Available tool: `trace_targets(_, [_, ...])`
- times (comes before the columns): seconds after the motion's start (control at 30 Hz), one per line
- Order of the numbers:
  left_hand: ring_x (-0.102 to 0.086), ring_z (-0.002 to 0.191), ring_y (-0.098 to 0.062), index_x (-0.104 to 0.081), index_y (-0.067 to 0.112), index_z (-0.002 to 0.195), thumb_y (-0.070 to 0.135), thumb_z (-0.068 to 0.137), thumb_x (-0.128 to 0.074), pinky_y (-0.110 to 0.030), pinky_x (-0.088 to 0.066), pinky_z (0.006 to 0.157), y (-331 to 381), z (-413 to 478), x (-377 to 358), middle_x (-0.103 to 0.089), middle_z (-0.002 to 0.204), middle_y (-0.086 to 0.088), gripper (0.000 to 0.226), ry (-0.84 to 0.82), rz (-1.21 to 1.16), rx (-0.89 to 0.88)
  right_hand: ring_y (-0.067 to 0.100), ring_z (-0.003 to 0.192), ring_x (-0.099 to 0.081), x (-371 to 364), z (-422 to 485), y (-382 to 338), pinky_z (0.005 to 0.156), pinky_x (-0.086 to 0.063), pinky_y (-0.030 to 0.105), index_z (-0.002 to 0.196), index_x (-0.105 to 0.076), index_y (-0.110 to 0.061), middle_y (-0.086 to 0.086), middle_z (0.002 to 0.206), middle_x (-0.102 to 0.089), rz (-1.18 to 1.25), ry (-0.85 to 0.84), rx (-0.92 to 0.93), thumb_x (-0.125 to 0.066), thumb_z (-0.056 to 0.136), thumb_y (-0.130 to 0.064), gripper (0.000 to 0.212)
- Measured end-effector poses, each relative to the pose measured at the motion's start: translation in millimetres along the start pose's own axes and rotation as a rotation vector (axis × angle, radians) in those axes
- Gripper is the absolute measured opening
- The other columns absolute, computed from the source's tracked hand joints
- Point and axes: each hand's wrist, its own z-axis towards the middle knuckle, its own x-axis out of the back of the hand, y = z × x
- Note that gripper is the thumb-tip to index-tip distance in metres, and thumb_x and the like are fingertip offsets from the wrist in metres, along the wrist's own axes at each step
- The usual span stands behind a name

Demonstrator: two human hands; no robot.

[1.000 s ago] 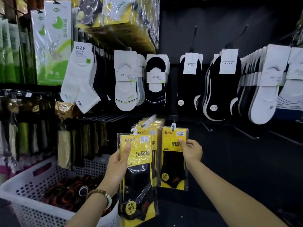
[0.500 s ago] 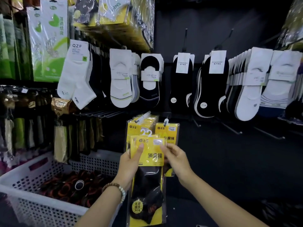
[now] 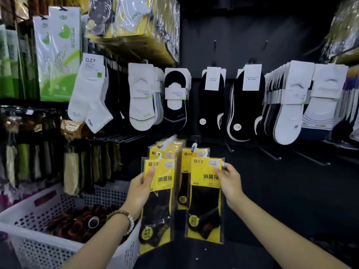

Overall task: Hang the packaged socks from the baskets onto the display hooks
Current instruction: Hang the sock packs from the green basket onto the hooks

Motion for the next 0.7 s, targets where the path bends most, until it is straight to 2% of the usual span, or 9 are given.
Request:
trace_targets(0.07, [-0.035, 0.068, -0.001, -0.042, 0.023, 0.087, 0.056, 0.091, -0.041, -0.016, -0.029, 0.061, 1, 6, 4, -0.040, 0.084, 0.008, 0.033, -0.002, 0.009, -0.029, 0.020, 0.090, -0.069, -8, 11, -5, 0.083, -0.056, 0.038, 0.095, -0.061, -0.018, 0.004, 0.093, -0.072, -0.028, -0.023, 0.052, -0.054, 0.095, -0.011, 0.010])
trace_targets(0.13, [-0.036, 0.064, 0.003, -0.041, 0.025, 0.080, 0.055, 0.090, -0.041, -0.014, -0.029, 0.060, 2, 10, 5, -0.043, 0.078, 0.014, 0.032, 0.013, 0.002, -0.039, 0.018, 0.087, -0.069, -20, 20, -7, 0.079, -0.057, 0.036, 0.092, -0.059, -0.022, 0.004, 0.093, -0.072, -0.069, -0.055, 0.088, -0.054, 0.095, -0.012, 0.012])
trace_targets(0.2, [-0.041, 0.060, 0.005, -0.040, 0.030, 0.072, 0.054, 0.090, -0.042, -0.013, -0.029, 0.060, 1, 14, 6, -0.044, 0.069, 0.020, 0.030, 0.024, 0.004, -0.033, 0.019, 0.088, -0.069, -31, 29, -2, 0.082, -0.057, 0.041, 0.098, -0.060, -0.018, 0.004, 0.096, -0.071, -0.112, -0.061, 0.100, -0.054, 0.095, -0.013, 0.008])
trace_targets(0.3, [-0.034, 0.061, 0.004, -0.035, 0.032, 0.072, 0.055, 0.090, -0.042, -0.015, -0.027, 0.059, -5, 18, 6, -0.035, 0.072, 0.018, 0.030, 0.021, 0.018, -0.019, 0.023, 0.091, -0.068, -41, 41, 11, 0.085, -0.055, 0.047, 0.104, -0.060, -0.013, 0.007, 0.098, -0.070, -0.141, -0.009, 0.079, -0.055, 0.095, -0.017, 0.011])
trace_targets(0.37, [-0.047, 0.059, 0.005, -0.042, 0.033, 0.070, 0.053, 0.091, -0.042, -0.012, -0.029, 0.060, -9, 20, 5, -0.046, 0.067, 0.020, 0.029, 0.016, -0.004, -0.011, 0.023, 0.092, -0.067, -43, 49, 20, 0.086, -0.055, 0.047, 0.099, -0.060, -0.015, 0.009, 0.099, -0.070, -0.128, 0.034, 0.045, -0.059, 0.093, -0.020, 0.008])
trace_targets(0.4, [-0.054, 0.061, 0.011, -0.048, 0.034, 0.072, 0.051, 0.091, -0.043, -0.010, -0.032, 0.060, -10, 20, 5, -0.054, 0.065, 0.024, 0.026, 0.014, -0.016, -0.009, 0.023, 0.092, -0.067, -43, 51, 23, 0.086, -0.055, 0.045, 0.097, -0.061, -0.015, 0.009, 0.099, -0.070, -0.114, 0.051, 0.016, -0.062, 0.091, -0.022, 0.008])
trace_targets(0.5, [-0.049, 0.060, 0.030, -0.051, 0.040, 0.078, 0.046, 0.094, -0.043, -0.004, -0.037, 0.054, -12, 20, 2, -0.058, 0.059, 0.038, 0.020, -0.002, -0.019, -0.008, 0.020, 0.090, -0.066, -42, 55, 33, 0.082, -0.055, 0.035, 0.094, -0.063, -0.012, 0.006, 0.095, -0.069, -0.113, 0.118, -0.052, -0.070, 0.085, -0.024, 0.016])
trace_targets(0.63, [-0.050, 0.059, 0.010, -0.046, 0.034, 0.071, 0.052, 0.090, -0.043, -0.010, -0.034, 0.058, -14, 17, -2, -0.051, 0.065, 0.021, 0.026, -0.002, -0.060, 0.027, 0.016, 0.086, -0.060, -35, 45, 38, 0.069, -0.045, 0.025, 0.098, -0.060, -0.012, 0.001, 0.092, -0.063, -0.151, 0.228, -0.059, -0.070, 0.085, -0.022, 0.020])
trace_targets(0.7, [-0.054, 0.062, 0.011, -0.053, 0.035, 0.074, 0.051, 0.091, -0.044, -0.010, -0.034, 0.060, -17, 15, -5, -0.055, 0.068, 0.024, 0.025, -0.021, -0.070, 0.039, 0.014, 0.087, -0.058, -33, 35, 37, 0.071, -0.045, 0.026, 0.103, -0.058, -0.013, -0.002, 0.092, -0.061, -0.128, 0.213, -0.042, -0.070, 0.085, -0.024, 0.024])
